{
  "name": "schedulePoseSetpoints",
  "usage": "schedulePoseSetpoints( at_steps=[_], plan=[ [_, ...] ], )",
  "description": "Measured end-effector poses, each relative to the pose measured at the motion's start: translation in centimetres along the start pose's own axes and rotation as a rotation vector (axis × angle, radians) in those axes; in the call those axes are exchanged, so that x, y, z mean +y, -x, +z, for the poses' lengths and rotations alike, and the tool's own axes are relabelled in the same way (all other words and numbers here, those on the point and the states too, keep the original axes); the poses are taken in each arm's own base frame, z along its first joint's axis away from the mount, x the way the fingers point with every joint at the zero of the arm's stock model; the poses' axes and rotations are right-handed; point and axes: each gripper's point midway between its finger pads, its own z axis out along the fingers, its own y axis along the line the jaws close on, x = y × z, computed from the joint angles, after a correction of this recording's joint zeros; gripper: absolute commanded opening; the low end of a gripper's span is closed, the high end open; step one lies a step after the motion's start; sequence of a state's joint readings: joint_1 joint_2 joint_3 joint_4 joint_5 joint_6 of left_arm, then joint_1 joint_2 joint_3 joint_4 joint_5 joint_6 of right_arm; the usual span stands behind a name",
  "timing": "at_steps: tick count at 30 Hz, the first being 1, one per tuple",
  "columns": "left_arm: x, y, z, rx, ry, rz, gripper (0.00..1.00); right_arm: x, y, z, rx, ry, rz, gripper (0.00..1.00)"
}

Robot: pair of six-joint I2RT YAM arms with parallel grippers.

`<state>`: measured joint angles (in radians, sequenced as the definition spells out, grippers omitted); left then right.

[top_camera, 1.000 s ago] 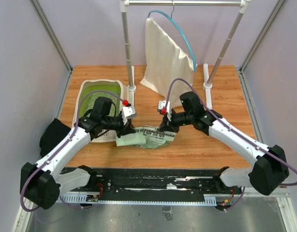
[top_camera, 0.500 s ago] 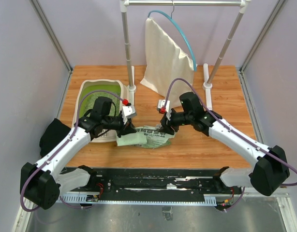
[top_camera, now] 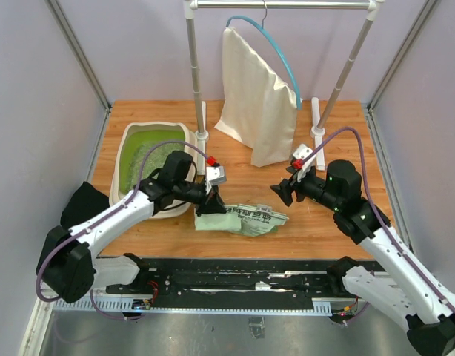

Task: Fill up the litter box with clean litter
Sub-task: Clamp the cat litter bag at the center of the board, then reset both arms

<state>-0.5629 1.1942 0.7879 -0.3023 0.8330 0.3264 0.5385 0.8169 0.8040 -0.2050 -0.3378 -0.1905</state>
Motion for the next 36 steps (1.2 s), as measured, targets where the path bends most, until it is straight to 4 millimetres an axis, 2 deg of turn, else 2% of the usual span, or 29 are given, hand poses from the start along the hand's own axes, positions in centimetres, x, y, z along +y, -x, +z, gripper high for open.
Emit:
schedulePoseSetpoints(
  at_steps=[2,5,8,14,17,20,22,23,26,30,36],
  plan=[
    [0.1,0.5,0.5,0.003,-0.010,-0.016,0.27,-0.4,0.3,-0.8,-0.019,-0.043,0.031,0.73],
    [1.1,1.5,0.7,0.001,0.031,-0.035,0.45,-1.0,0.3,-1.7,-0.029,-0.105,0.086,0.74],
    [2.5,2.5,0.5,-0.002,0.110,-0.060,0.68,-2.1,-0.8,-2.3,-0.005,-0.177,0.162,0.74],
    [4.2,4.4,-1.4,-0.049,0.288,-0.087,0.99,-4.2,-4.0,-3.7,0.072,-0.334,0.332,0.76],
    [4.8,5.8,-3.4,-0.128,0.420,-0.104,1.00,-4.3,-4.2,-4.9,0.053,-0.379,0.373,0.79],
    [6.0,6.5,-6.8,-0.230,0.629,-0.183,1.00,-4.6,-3.1,-6.7,-0.013,-0.431,0.386,0.80],
    [7.0,6.6,-9.4,-0.308,0.784,-0.263,1.00,-4.8,-2.4,-8.1,-0.057,-0.470,0.391,0.88],
    [7.4,6.5,-10.7,-0.344,0.853,-0.300,1.00,-4.9,-1.9,-8.8,-0.083,-0.486,0.391,0.99],
    [7.8,6.5,-14.1,-0.445,1.009,-0.398,1.00,-5.2,-0.4,-10.6,-0.149,-0.526,0.390,0.98],
    [7.7,5.8,-17.1,-0.520,1.143,-0.501,1.00,-5.6,1.1,-12.7,-0.199,-0.576,0.385,0.98],
    [7.3,3.8,-21.3,-0.538,1.356,-0.634,1.00,-5.9,2.9,-15.0,-0.196,-0.617,0.371,0.98]
  ],
)
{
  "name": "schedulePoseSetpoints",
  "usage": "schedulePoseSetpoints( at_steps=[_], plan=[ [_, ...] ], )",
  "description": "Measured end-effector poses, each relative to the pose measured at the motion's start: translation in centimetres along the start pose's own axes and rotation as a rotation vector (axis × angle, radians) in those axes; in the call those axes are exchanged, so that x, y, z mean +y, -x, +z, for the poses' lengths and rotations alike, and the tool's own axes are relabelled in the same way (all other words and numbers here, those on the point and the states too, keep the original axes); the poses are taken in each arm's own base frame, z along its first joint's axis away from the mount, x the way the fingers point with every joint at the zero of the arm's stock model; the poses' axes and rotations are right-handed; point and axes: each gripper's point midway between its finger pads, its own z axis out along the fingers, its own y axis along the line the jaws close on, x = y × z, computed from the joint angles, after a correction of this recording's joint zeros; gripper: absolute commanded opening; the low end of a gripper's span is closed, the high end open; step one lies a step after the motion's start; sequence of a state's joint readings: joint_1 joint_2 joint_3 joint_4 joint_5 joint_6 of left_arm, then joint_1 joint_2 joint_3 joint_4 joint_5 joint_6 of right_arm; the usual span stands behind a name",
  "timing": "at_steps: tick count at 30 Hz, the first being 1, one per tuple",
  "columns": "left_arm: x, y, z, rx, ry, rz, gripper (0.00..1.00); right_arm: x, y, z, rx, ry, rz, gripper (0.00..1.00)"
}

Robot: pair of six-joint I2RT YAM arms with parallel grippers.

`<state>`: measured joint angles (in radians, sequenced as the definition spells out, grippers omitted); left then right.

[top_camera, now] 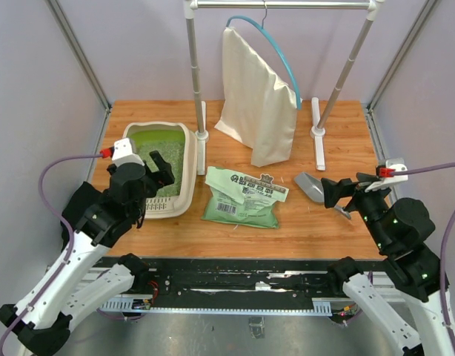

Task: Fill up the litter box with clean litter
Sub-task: Reset both arms

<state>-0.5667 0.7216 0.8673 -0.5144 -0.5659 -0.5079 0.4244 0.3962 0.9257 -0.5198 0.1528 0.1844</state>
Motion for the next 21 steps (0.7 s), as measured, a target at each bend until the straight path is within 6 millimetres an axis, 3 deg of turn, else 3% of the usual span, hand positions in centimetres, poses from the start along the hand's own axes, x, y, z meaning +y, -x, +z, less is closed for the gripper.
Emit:
schedulePoseSetpoints(
  at_steps=[3,7,12,21],
  plan=[
    [1.3,1.9,-1.1,-0.043,0.061,-0.017,1.00,-0.3,2.4,-1.0,-0.012,-0.014,-0.028,0.98],
    [2.1,6.0,-3.2,-0.134,0.104,-0.051,1.00,-0.7,4.9,-2.1,-0.020,-0.032,-0.071,0.98],
    [2.7,9.6,-5.5,-0.223,0.103,-0.086,1.00,-0.7,6.4,-3.0,-0.026,-0.031,-0.091,0.99],
    [2.9,12.5,-7.9,-0.291,0.070,-0.098,1.00,-0.6,7.3,-3.8,-0.040,-0.020,-0.086,0.99]
  ],
)
